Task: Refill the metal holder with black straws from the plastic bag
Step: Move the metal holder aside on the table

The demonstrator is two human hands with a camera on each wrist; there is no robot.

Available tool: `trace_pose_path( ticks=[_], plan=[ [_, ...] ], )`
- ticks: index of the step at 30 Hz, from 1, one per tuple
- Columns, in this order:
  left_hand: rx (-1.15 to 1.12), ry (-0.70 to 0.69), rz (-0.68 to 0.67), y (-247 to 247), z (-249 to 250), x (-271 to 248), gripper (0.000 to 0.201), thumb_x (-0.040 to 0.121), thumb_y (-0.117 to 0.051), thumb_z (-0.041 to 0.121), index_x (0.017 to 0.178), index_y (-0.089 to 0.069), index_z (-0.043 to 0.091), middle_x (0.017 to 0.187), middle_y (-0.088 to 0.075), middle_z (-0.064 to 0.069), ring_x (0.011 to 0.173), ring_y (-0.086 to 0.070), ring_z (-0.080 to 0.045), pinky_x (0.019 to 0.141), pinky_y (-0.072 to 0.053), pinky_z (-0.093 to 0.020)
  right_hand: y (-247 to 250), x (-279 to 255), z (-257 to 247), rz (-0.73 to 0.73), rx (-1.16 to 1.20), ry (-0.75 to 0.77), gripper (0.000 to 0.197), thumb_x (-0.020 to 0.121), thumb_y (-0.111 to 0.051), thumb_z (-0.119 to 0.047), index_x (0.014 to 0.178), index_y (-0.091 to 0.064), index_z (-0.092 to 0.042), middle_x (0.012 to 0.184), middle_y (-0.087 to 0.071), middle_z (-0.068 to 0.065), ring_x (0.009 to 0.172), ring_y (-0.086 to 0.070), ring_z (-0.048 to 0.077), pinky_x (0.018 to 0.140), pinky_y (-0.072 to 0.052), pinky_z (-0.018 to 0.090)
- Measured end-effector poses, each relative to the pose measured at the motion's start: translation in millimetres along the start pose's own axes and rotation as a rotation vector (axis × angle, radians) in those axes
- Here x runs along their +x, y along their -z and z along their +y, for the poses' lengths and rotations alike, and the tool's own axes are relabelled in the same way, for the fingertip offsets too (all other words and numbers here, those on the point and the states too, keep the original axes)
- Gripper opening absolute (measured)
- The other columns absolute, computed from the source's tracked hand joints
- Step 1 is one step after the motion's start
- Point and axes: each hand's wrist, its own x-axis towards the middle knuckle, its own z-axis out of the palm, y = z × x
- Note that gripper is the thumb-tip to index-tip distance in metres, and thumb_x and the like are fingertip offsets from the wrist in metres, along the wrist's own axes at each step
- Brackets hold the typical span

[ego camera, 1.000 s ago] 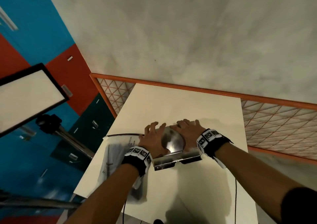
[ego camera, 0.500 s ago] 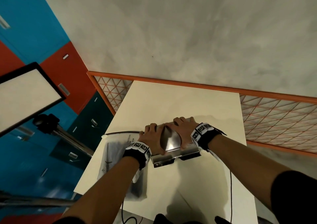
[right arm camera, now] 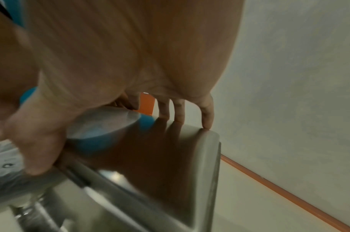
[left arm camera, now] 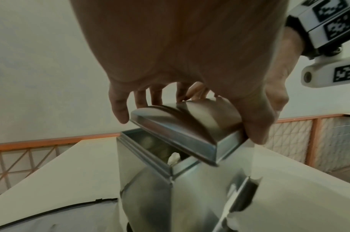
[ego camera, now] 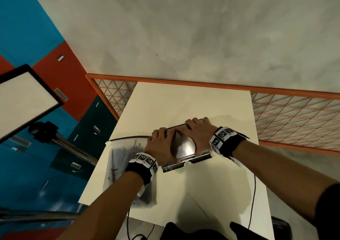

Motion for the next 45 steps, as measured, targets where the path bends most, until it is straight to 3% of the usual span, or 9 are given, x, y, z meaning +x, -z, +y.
trace_pose_path(
  ticks=[8,17,21,24,34,45],
  plan=[
    [0.06,-0.146,0.003,-28,40,-40,0.127,0.054,-0.065,0.086,0.153,-0.011,0.028,0.153,-0.025,-0.01,0.137,-0.03,-0.034,0.11,-0.036,-0.054,-39,-71,-5,-0.011,0.042,-0.024,0.123,0.036,-0.069,-0.063,0.145,-0.017,-0.039,0.126,-0.044,0.006,0.111,-0.044,0.029,0.079,-0.039,0.043],
    [0.102,-0.242,-0.162,-69,79,-56,0.121,0.062,-0.064,0.085,0.154,-0.011,0.027,0.15,-0.027,-0.009,0.136,-0.029,-0.034,0.109,-0.036,-0.056,-103,-113,-21,-0.122,0.195,-0.122,0.125,0.043,-0.074,-0.075,0.145,-0.012,-0.038,0.133,-0.041,0.004,0.115,-0.04,0.027,0.088,-0.04,0.052],
    [0.065,-0.325,-0.272,-98,97,-63,0.118,0.062,-0.068,0.081,0.153,-0.014,0.028,0.15,-0.028,-0.009,0.136,-0.028,-0.033,0.11,-0.034,-0.054,-139,-139,-30,-0.23,0.224,-0.128,0.126,0.054,-0.081,-0.065,0.15,-0.005,-0.036,0.141,-0.033,0.011,0.124,-0.037,0.034,0.094,-0.041,0.059],
    [0.073,-0.381,-0.314,-121,109,-65,0.118,0.062,-0.068,0.081,0.154,-0.017,0.027,0.15,-0.027,-0.011,0.134,-0.03,-0.034,0.108,-0.036,-0.052,-160,-158,-40,-0.259,0.274,-0.17,0.128,0.049,-0.08,-0.066,0.148,-0.004,-0.038,0.14,-0.031,0.011,0.122,-0.036,0.034,0.094,-0.039,0.059],
    [0.099,-0.412,-0.369,-170,143,-64,0.118,0.06,-0.078,0.068,0.15,-0.018,0.023,0.15,-0.024,-0.014,0.136,-0.026,-0.036,0.111,-0.036,-0.05,-201,-186,-56,-0.289,0.315,-0.301,0.129,0.045,-0.079,-0.063,0.147,-0.004,-0.04,0.144,-0.029,0.012,0.126,-0.035,0.037,0.096,-0.033,0.062],
    [0.137,-0.39,-0.339,-197,151,-73,0.117,0.061,-0.075,0.07,0.15,-0.017,0.02,0.146,-0.025,-0.015,0.133,-0.027,-0.038,0.11,-0.034,-0.051,-215,-192,-61,-0.317,0.289,-0.272,0.128,0.046,-0.082,-0.061,0.148,-0.007,-0.037,0.145,-0.025,0.015,0.131,-0.03,0.038,0.093,-0.035,0.07]
  ],
)
